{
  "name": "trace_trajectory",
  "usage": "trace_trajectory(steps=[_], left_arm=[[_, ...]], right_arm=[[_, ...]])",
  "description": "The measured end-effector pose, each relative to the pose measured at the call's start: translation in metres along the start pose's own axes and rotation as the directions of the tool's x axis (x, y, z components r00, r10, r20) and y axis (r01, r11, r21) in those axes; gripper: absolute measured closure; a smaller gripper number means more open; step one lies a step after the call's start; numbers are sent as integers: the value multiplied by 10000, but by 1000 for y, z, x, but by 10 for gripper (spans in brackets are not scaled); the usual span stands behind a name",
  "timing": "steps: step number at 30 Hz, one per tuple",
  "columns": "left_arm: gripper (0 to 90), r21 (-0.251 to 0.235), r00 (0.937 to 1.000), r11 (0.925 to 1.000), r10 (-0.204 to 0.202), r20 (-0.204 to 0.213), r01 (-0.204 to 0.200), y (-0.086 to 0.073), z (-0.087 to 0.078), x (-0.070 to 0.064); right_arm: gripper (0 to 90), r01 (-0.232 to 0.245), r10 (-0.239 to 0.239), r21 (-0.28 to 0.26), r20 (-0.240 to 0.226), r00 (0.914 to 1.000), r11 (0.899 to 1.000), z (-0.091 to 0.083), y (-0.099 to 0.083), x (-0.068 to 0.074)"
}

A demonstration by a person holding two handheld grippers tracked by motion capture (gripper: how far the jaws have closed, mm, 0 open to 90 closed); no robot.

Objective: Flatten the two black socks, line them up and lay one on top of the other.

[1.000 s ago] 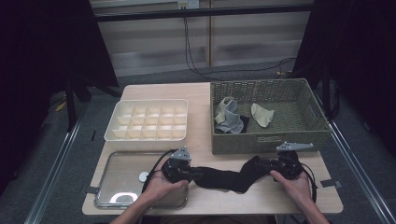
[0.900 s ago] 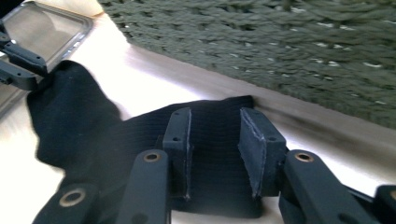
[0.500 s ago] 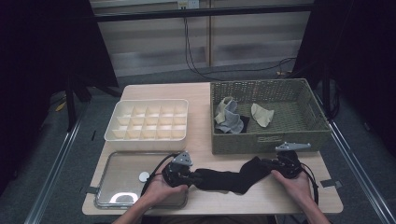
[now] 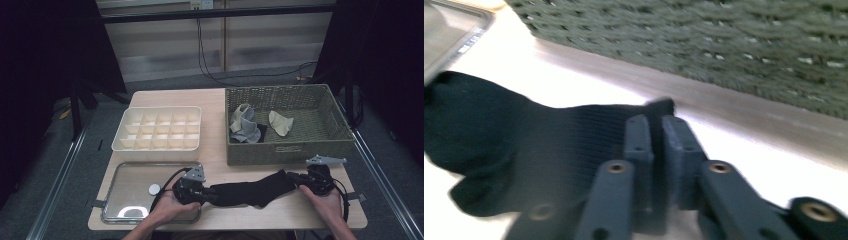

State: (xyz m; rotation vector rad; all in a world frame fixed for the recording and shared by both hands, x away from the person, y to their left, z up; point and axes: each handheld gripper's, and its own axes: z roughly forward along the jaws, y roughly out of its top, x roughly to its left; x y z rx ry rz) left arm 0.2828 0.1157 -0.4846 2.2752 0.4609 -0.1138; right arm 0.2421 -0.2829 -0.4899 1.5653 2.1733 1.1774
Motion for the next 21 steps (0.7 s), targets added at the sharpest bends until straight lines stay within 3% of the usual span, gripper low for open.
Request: trace_trajectory(steps=[5, 10, 14, 18, 21], left_arm=[[716, -193, 9996, 9995, -247, -96, 245, 0, -3, 7], [719, -105, 9993, 9995, -310, -191, 308, 2, -4, 9], [720, 21, 9994, 9994, -331, -90, 331, -1, 2, 9], [714, 379, 9995, 9990, -243, -190, 250, 0, 7, 9], [708, 204, 9994, 9993, -301, -156, 304, -1, 10, 9]], right_arm=[[651, 216, -231, -385, -388, 9990, 9990, -3, 2, 7], [551, 417, -435, -212, -927, 9947, 9989, 5, 5, 20], [487, 707, -668, 256, -1312, 9891, 9972, 20, 6, 33], [501, 933, -834, 577, -1546, 9845, 9940, 29, 7, 40], [563, 1126, -1007, 778, -1429, 9846, 9906, 34, 6, 42]])
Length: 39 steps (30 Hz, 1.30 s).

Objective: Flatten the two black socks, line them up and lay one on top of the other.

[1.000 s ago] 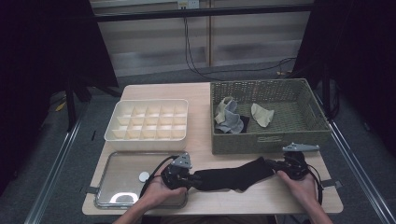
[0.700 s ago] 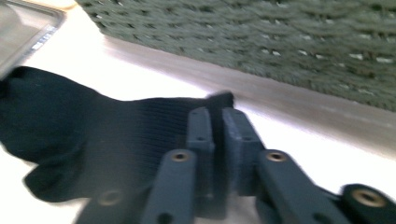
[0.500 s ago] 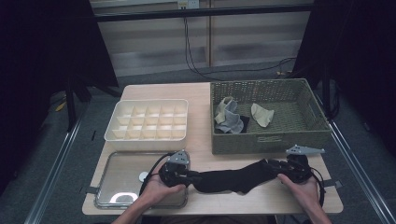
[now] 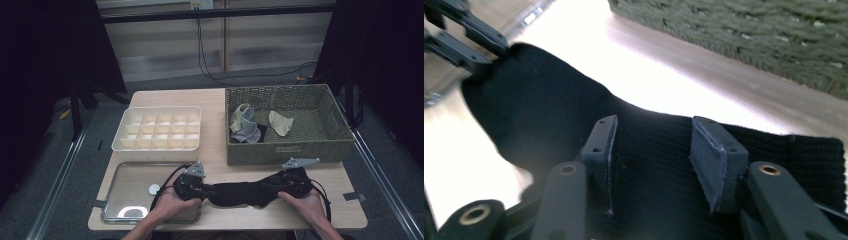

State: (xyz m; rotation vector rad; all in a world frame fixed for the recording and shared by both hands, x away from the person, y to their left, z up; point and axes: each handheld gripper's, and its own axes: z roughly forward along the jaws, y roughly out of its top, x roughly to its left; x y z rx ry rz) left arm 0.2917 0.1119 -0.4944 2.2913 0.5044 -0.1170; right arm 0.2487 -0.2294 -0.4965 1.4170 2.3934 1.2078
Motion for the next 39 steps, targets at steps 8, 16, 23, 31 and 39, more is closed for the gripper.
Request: trace_trajectory(steps=[8, 16, 23, 31, 39], left_arm=[[699, -95, 10000, 9999, -52, 27, 52, 0, 3, -1], [700, -149, 9998, 9999, -86, 191, 89, 2, 8, -6], [677, -233, 9997, 9996, -141, 216, 146, 5, 8, -8], [596, -872, 9989, 9955, -397, -254, 374, 7, -17, -6], [462, -1324, 9939, 9890, -766, -791, 657, -3, -40, -2]], right_arm=[[724, 99, -90, -185, 478, 9988, 9998, 0, -6, -4], [757, -158, 185, -476, 563, 9982, 9987, -7, -14, -12], [703, -333, 344, -688, 138, 9993, 9971, -14, -9, -13], [470, -48, 53, -1121, 46, 10000, 9937, -16, 1, -6], [300, -68, 149, -1389, 572, 9982, 9903, -15, 7, 0]])
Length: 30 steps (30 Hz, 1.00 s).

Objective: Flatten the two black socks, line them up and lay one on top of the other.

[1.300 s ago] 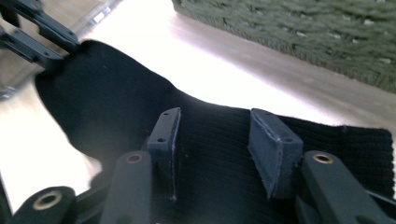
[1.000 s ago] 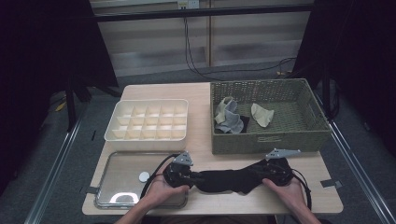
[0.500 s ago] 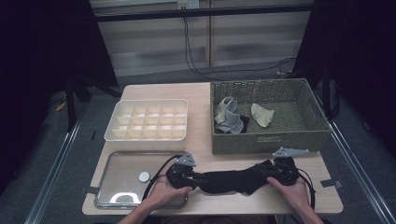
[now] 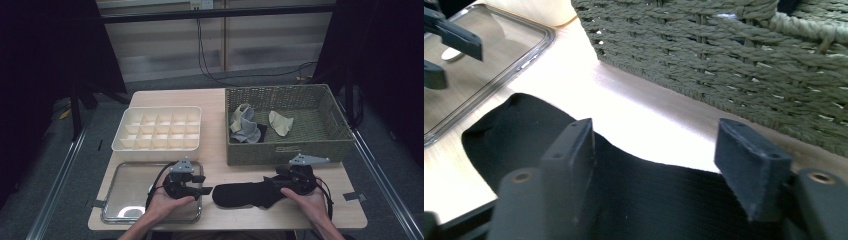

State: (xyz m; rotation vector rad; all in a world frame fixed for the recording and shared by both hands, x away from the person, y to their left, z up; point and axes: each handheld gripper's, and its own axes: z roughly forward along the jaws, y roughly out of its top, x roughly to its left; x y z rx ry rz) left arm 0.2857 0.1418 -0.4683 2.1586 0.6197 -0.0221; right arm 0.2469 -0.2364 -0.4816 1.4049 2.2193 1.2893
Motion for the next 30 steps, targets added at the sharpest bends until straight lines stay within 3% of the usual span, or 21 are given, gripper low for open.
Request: trace_trajectory(steps=[3, 8, 13, 18, 24, 30], left_arm=[[429, -157, 9998, 9998, -87, -203, 84, -3, -10, 4], [395, -262, 9980, 9992, -318, -537, 304, -10, -27, 11], [375, -330, 9951, 9984, -484, -859, 457, -20, -39, 20], [317, -419, 9928, 9973, -637, -1011, 597, -30, -52, 24], [294, -515, 9876, 9948, -936, -1263, 877, -39, -61, 30], [280, -804, 9848, 9937, -896, -1486, 783, -37, -65, 30]], right_arm=[[277, 11, -9, -93, 143, 9999, 10000, -1, 3, 2], [313, -13, 13, 5, -605, 9982, 10000, -3, 9, 3], [301, -9, -6, -183, -792, 9969, 9998, -8, 15, 3], [357, 38, -56, -215, -861, 9963, 9998, -9, 19, 4], [388, 218, -244, -266, -1022, 9945, 9994, -8, 26, 8], [441, 343, -401, -554, -1079, 9934, 9979, -16, 43, 13]])
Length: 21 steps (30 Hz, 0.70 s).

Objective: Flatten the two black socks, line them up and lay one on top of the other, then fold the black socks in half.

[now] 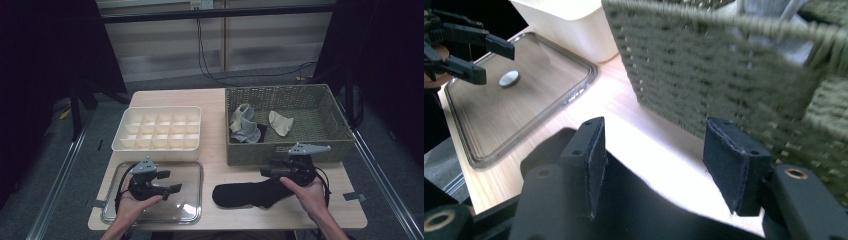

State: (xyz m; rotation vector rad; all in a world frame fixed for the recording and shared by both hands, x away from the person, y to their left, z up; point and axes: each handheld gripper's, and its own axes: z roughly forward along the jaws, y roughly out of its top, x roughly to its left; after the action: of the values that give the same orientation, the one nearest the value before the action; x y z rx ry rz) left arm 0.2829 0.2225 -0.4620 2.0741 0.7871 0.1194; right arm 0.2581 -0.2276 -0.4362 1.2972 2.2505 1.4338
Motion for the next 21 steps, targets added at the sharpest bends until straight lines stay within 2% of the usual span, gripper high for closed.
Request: trace_trajectory(steps=[4, 6, 9, 10, 21], left_arm=[[269, -3, 9999, 10000, 70, -121, -70, 0, 1, -2], [268, -4, 9999, 10000, 73, -89, -73, 0, 1, -2], [269, -11, 9999, 10000, 71, -131, -71, 0, 0, -2], [269, -18, 9999, 10000, 47, -151, -47, 0, 0, -2], [270, 86, 9999, 9999, 72, -71, -71, -1, 1, 0]], right_arm=[[447, 103, -104, -168, -48, 9999, 9998, -3, 9, 2], [446, 175, -178, -415, -65, 9998, 9990, -6, 15, 2], [447, 290, -287, -493, 77, 9996, 9984, -7, 26, 1], [444, 325, -318, -480, 155, 9994, 9983, -5, 33, -2], [441, 222, -222, -13, 397, 9990, 9998, 11, 62, -30]])
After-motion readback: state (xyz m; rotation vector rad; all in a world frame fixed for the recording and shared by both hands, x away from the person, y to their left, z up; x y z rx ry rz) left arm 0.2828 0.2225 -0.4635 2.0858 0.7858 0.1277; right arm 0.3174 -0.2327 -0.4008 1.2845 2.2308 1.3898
